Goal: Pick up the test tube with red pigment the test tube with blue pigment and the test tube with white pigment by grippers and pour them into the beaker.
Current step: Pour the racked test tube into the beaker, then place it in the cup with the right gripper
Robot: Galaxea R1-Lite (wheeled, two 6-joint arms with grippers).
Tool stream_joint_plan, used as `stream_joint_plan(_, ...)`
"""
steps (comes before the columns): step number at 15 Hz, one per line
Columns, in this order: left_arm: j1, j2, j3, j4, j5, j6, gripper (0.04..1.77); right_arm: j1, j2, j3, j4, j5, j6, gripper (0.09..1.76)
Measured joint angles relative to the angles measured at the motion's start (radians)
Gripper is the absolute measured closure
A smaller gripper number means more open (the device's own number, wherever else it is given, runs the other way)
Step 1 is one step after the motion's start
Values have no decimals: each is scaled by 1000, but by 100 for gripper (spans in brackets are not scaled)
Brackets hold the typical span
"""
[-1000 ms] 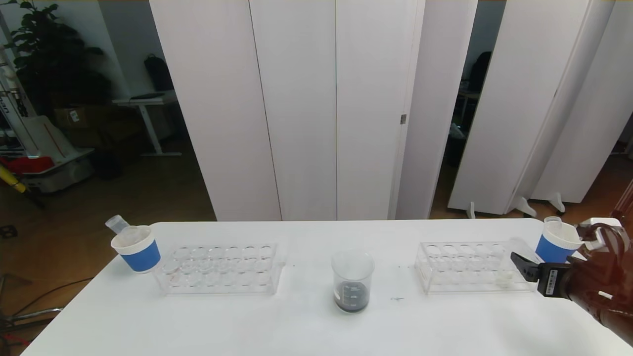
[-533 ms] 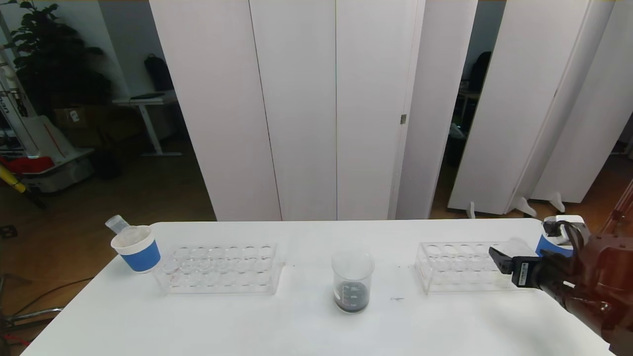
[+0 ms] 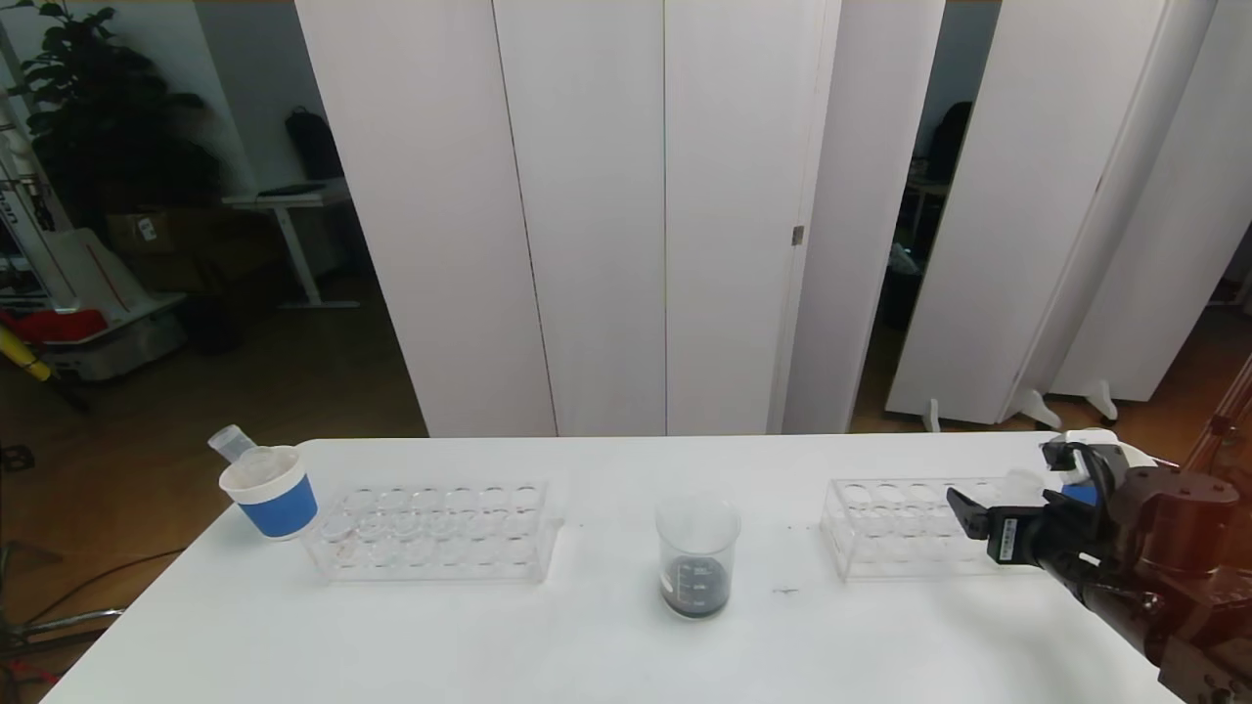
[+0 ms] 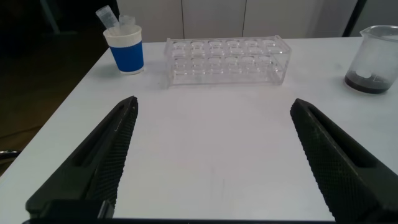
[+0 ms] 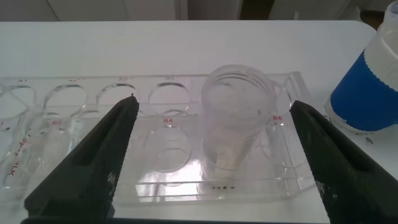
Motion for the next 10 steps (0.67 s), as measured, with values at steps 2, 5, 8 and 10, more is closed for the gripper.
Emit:
stream_joint_plan(2, 0, 0, 0, 0, 0, 0, 6, -11, 11, -13, 0, 0, -3, 10)
stream_joint_plan(5, 0, 0, 0, 0, 0, 0, 6, -13, 16, -26, -3, 0, -12, 20)
stream_joint_plan(8, 0, 0, 0, 0, 0, 0, 6, -5, 16, -28, -15, -2, -15, 129)
stream_joint_plan(10, 0, 0, 0, 0, 0, 0, 6, -3, 15, -27, -16, -1, -14, 122)
